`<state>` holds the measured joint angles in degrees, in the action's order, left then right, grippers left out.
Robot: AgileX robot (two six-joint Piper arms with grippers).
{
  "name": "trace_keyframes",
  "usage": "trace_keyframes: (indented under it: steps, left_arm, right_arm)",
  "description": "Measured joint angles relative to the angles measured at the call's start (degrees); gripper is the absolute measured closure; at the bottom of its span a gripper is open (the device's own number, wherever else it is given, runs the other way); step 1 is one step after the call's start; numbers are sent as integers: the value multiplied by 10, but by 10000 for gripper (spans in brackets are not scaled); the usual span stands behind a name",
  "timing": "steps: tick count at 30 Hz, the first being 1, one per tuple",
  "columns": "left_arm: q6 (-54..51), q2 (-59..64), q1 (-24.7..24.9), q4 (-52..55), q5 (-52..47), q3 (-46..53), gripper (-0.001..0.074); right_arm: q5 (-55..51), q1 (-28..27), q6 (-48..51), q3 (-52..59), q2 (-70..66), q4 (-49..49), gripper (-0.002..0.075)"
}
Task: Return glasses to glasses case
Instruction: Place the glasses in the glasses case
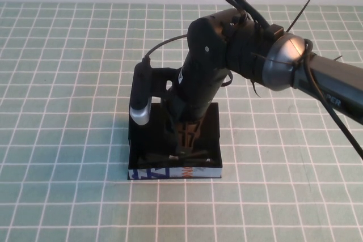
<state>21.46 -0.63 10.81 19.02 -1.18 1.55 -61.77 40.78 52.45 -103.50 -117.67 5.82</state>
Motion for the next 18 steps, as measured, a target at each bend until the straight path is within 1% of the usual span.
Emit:
trace_keyframes:
  steps: [2,5,6,9,11,15,17,18]
  left_arm:
    - [0,0,0,0,0,0,734]
    - [0,0,0,0,1,0,734]
    - [0,0,0,0,1,0,734]
    - [1,0,0,0,17,0,734]
    - [2,0,0,-1,48,0,734]
    - [36,0,0,-1,193,0,734]
    - [48,0,0,11,226,-13,734]
    - [56,0,0,27,221,-32,734]
  right_arm:
    - [-13,0,0,0,0,0,522]
    - [-25,0,-1,0,0,0,655]
    - [-25,0,-1,0,0,0,684]
    - [-16,0,-8,0,1,1,722]
    - [-1,-8,-25,0,7,17,730]
    - [9,-46,-43,-13,30,97,736]
    - [10,-69,-44,-21,45,146,736]
    - [7,-81,-45,-24,53,170,737]
